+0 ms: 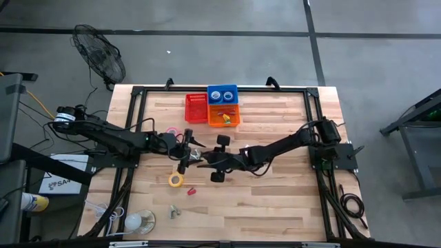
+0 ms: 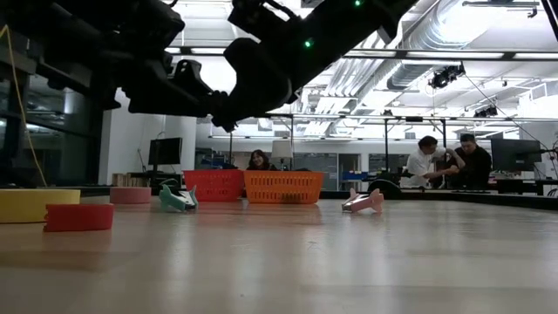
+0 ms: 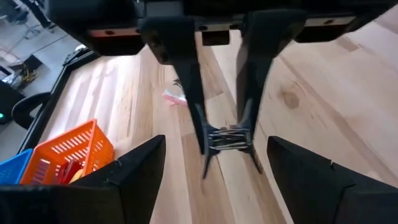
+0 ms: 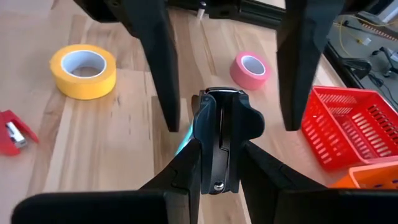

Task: Pick and place Stapler, Stapler remover, tape
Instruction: Put the black staple remover into the red bin

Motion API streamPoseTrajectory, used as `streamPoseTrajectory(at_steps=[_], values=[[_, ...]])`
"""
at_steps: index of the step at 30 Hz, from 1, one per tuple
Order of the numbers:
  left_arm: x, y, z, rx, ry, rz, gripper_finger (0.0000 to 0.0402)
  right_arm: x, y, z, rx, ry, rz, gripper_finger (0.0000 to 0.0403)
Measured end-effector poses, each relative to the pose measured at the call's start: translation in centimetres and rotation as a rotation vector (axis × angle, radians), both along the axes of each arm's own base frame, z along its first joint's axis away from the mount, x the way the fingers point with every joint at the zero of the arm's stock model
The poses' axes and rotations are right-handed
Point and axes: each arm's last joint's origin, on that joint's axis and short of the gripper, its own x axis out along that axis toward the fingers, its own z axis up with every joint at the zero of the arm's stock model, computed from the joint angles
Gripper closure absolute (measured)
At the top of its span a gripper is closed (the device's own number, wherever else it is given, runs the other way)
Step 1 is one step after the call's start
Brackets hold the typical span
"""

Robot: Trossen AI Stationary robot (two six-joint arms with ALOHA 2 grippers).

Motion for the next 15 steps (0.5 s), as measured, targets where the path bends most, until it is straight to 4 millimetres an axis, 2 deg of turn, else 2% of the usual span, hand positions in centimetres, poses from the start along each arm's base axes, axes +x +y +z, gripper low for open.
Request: streamPoseTrajectory(at_steps=[10, 15], values=[[0.05, -0.03, 0.14, -0.016, -0.016, -0.004, 0.0126, -0.01, 0.03, -0.03, 0.000, 0.005, 0.008, 0.0327], [0.05, -0.04, 0.14, -0.030, -0.015, 0.000, 0.0147, 0.01, 0.03, 0.01, -0.002, 0.000, 0.007, 0.0327]])
